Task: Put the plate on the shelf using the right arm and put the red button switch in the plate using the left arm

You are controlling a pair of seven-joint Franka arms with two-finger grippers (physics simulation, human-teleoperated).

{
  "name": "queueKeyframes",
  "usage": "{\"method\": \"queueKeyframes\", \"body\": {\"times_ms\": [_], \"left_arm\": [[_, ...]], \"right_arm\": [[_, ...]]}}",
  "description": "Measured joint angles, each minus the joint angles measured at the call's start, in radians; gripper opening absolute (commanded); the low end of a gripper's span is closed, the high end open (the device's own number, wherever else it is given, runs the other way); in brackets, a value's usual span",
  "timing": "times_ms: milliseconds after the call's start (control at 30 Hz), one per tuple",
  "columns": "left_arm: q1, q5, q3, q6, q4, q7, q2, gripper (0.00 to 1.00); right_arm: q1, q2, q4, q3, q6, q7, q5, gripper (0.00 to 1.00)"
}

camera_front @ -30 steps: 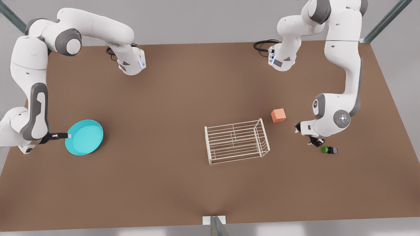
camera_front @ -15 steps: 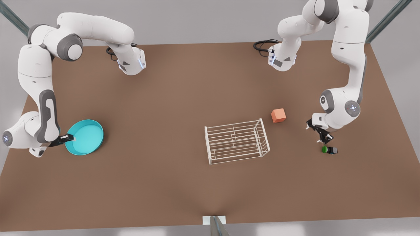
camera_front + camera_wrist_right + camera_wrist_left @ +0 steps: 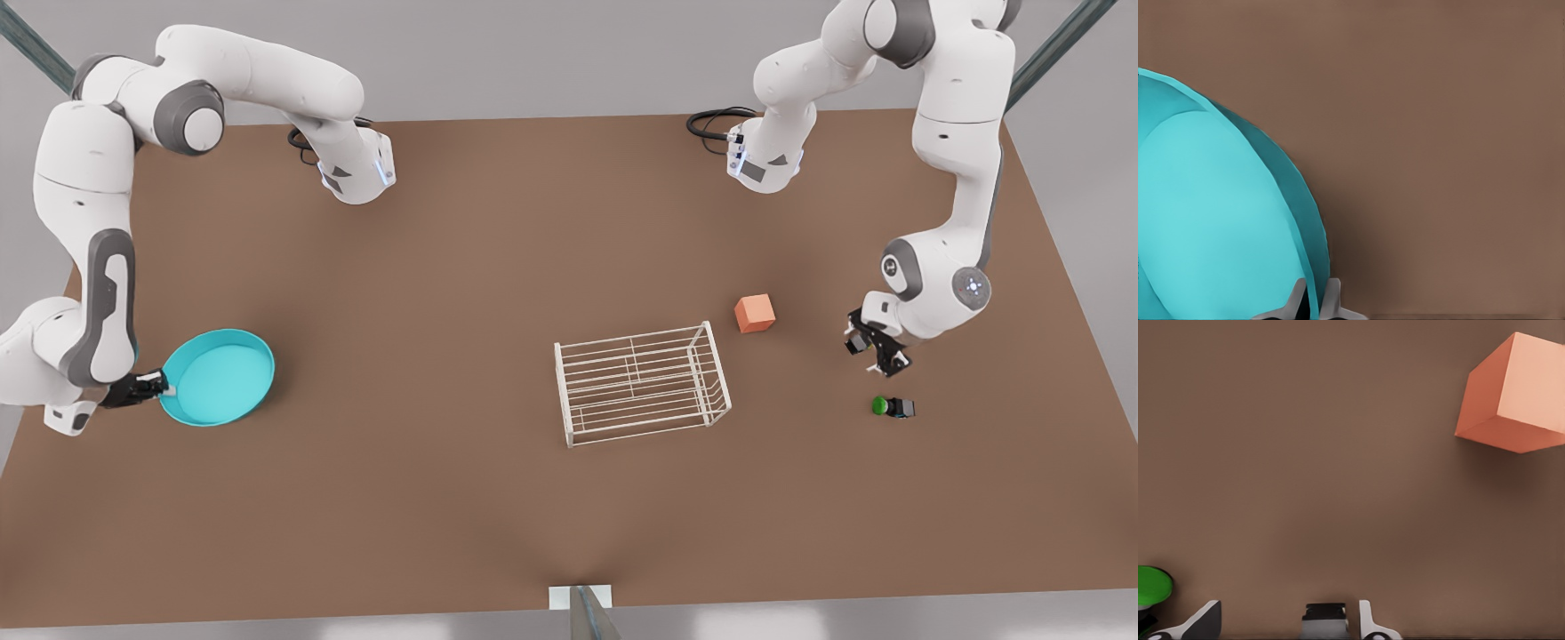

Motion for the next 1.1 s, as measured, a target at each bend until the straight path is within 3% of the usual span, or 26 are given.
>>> {"method": "queueKeyframes", "body": {"times_ms": [533,667,767,1100], "left_arm": [[0.044,-0.002,0.001,0.026,-0.014,0.151,0.059,1.0],[0.067,-0.001,0.001,0.045,-0.009,0.172,0.07,1.0],[0.084,-0.001,0.001,0.063,-0.008,0.186,0.084,1.0],[0.119,0.005,0.002,0.098,-0.029,0.229,0.097,1.0]], "right_arm": [[0.533,-0.249,0.206,0.017,-0.379,0.263,-0.003,0.21],[0.592,-0.246,0.248,0.192,-0.438,0.45,-0.003,0.21],[0.647,-0.217,0.264,0.251,-0.432,0.605,-0.004,0.21],[0.832,-0.002,0.421,0.258,-0.195,1.09,-0.003,0.21]]}}
